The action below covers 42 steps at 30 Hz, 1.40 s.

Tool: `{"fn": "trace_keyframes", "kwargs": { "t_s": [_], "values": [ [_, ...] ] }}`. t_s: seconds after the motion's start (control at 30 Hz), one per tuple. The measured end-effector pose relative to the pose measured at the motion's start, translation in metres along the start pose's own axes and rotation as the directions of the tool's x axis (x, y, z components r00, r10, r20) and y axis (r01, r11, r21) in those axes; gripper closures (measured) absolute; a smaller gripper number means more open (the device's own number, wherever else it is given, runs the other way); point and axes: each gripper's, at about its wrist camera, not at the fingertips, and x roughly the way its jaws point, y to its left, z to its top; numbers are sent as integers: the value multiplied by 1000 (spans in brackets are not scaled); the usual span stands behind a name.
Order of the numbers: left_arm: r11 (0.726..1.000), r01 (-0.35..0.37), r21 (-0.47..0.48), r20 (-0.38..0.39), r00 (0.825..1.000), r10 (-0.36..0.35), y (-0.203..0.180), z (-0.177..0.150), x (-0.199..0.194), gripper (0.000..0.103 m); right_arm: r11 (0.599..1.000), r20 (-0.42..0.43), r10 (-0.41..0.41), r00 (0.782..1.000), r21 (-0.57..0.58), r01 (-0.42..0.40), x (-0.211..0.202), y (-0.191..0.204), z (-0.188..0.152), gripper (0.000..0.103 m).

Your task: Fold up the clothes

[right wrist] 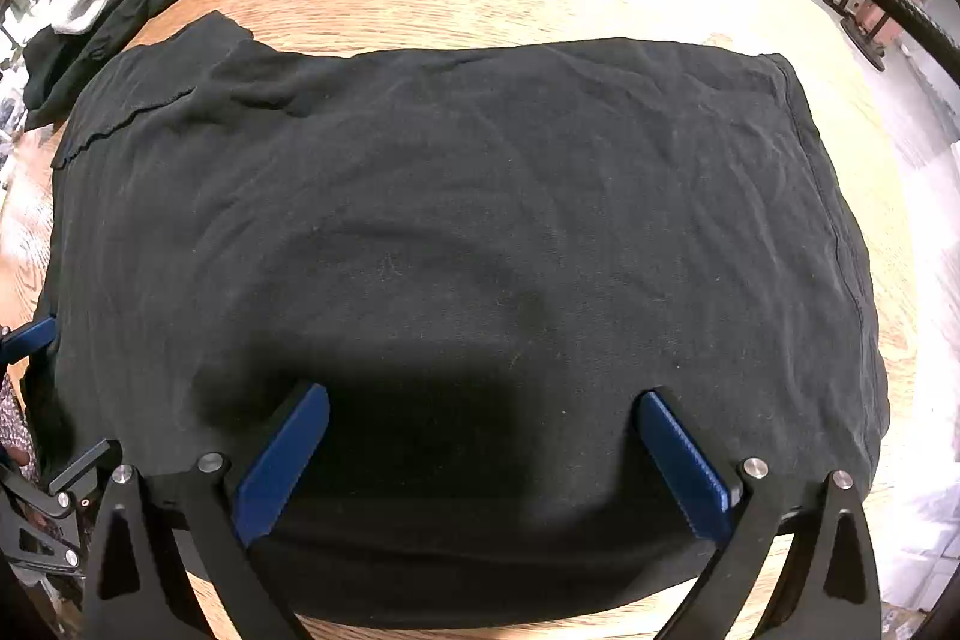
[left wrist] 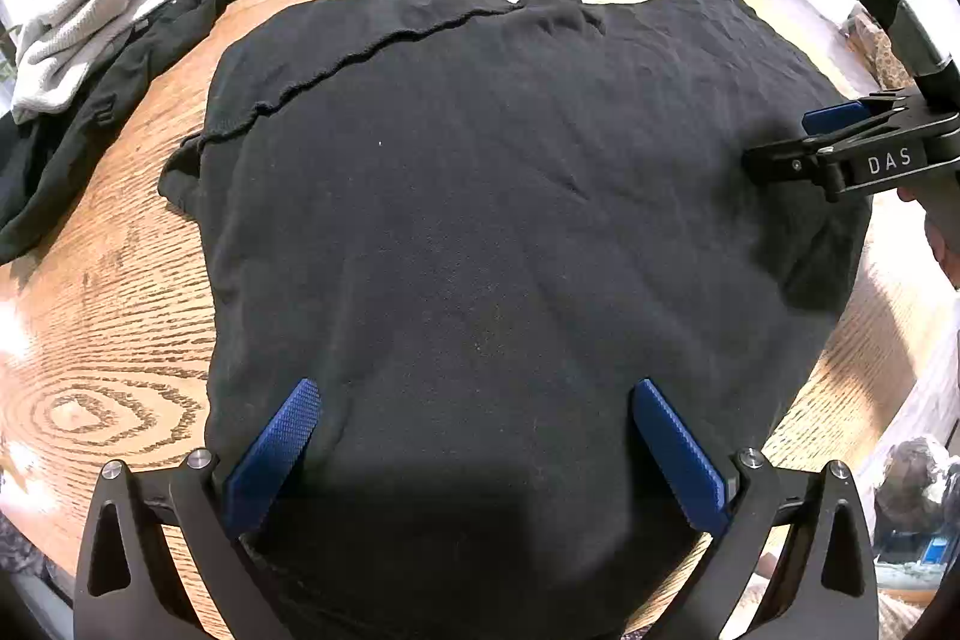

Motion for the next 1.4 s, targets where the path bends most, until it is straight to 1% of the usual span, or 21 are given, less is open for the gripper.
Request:
{"fn": "trace_keyframes", "kwargs": {
  "t_s": [0.13, 0.5, 0.6, 0.63, 0.67, 0.7, 1.2, 1.27, 1.33, 1.37, 1.4],
  "values": [
    [1000, 1, 1, 0, 1000, -1, -1, 1, 1, 0, 1000, 4, 0, 1000, 0, 0, 2, -10, 36, 0],
    [1000, 2, 2, 8, 1000, -2, -6, 3, 6, 0, 1000, -1, 0, 1000, 4, 0, 2, -8, 45, 0],
    [1000, 2, 2, 7, 1000, -2, -7, 3, 2, 0, 1000, 7, -1, 1000, 4, 1, 7, -1, 36, 0],
    [1000, 2, 2, 7, 1000, -2, -7, 3, 2, 0, 1000, 9, -1, 1000, 3, 1, 7, 4, 28, 0],
    [1000, 2, 2, 7, 1000, -2, -6, 2, 2, 0, 1000, 11, -1, 1000, 3, 1, 2, 11, 10, 0],
    [1000, 2, 2, 6, 1000, -2, -6, 1, 1, 0, 1000, 13, -1, 1000, 2, 1, 5, 10, 5, 0],
    [1000, 1, 2, -4, 1000, -1, -9, 4, 2, 0, 1000, 50, -3, 999, 2, 3, 11, 11, -1, 0],
    [1000, 18, -2, -30, 999, -18, -7, 8, 2, 0, 1000, 55, -7, 998, 10, 6, 11, 12, -2, 0],
    [999, 35, -7, -58, 998, -35, -5, 12, 3, 0, 1000, 43, -5, 999, 28, 3, 10, 14, 0, 0],
    [997, 74, -38, -69, 995, -76, 1, 15, 0, 0, 999, 32, 0, 999, 37, -1, 9, 15, 1, 4],
    [990, 117, -79, -65, 990, -123, 9, 18, -5, 0, 999, 25, 10, 1000, 41, -11, 8, 16, 3, 8]
  ]
}}
